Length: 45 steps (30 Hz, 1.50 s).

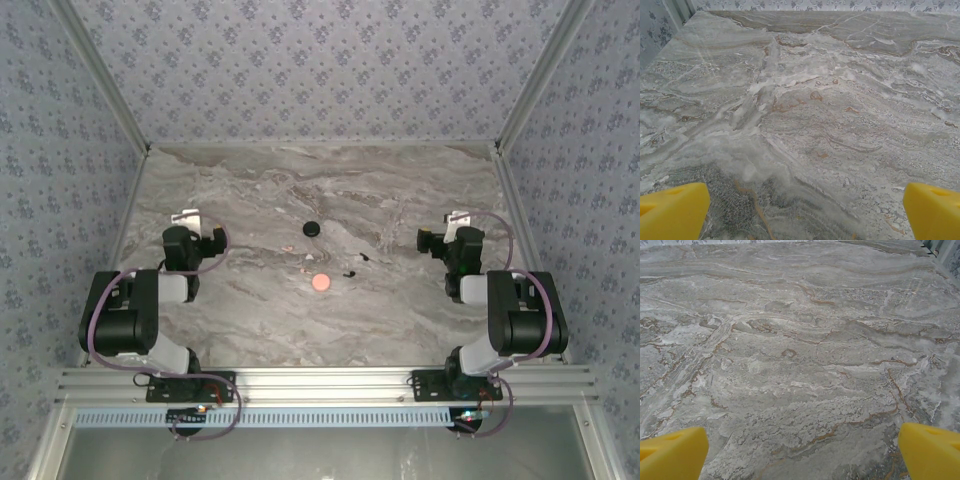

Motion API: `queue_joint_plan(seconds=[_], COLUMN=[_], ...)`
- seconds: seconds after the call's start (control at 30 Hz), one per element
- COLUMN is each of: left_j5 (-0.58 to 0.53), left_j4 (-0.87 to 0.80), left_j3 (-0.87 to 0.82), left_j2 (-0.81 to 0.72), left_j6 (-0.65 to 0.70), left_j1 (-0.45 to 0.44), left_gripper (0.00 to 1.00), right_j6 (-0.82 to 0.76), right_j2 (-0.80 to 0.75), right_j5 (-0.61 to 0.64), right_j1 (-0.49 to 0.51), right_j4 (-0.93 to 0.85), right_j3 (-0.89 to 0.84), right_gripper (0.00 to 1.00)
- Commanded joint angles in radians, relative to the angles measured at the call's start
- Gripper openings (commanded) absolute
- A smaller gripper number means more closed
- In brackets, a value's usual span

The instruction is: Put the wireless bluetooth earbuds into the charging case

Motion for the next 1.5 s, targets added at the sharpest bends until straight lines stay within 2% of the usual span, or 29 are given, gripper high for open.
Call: queue_joint_plan(seconds=[0.0, 0.33, 0.43, 0.53, 0.6, 0.77, 0.9, 1.1, 1.3, 1.4, 1.47], left_j5=[-0.003, -0.002, -0.007, -0.017, -0.017, -0.002, 0.026, 0.136, 0.305, 0.339, 0.351], left_j4=[0.000, 0.002, -0.057, -0.099, -0.220, -0.535, -0.749, -0.970, -1.037, -1.055, -1.064], left_j3=[0.017, 0.016, 0.029, 0.029, 0.064, 0.173, 0.263, 0.383, 0.452, 0.500, 0.538], left_j2=[0.006, 0.001, -0.045, -0.091, -0.146, -0.268, -0.336, -0.356, -0.276, -0.199, -0.139], left_j6=[-0.008, -0.007, -0.012, -0.018, -0.032, -0.132, -0.201, -0.258, -0.278, -0.295, -0.294], left_j1=[0.006, 0.006, 0.007, 0.006, 0.007, 0.003, -0.014, -0.064, -0.133, -0.169, -0.201], left_gripper=[0.99, 0.99, 0.99, 0.99, 0.99, 0.99, 0.99, 0.99, 0.99, 0.94, 0.88], right_j6=[0.001, 0.001, 0.025, 0.049, 0.074, 0.128, 0.193, 0.194, 0.191, 0.201, 0.222], right_j2=[0.007, 0.004, -0.054, -0.127, -0.182, -0.255, -0.238, -0.155, -0.009, 0.064, 0.118], right_j5=[0.018, 0.019, 0.082, 0.119, 0.133, 0.139, 0.086, -0.161, -0.278, -0.306, -0.317], right_j1=[0.001, 0.002, 0.002, 0.000, 0.001, 0.011, 0.036, 0.123, 0.258, 0.322, 0.361], right_j4=[-0.001, 0.006, -0.080, -0.224, -0.435, -0.746, -0.960, -1.078, -1.120, -1.118, -1.120], right_j3=[0.017, 0.014, 0.036, 0.077, 0.155, 0.272, 0.398, 0.521, 0.627, 0.675, 0.712], right_gripper=[1.00, 1.00, 1.00, 1.00, 1.00, 1.00, 1.00, 1.00, 1.00, 1.00, 0.96])
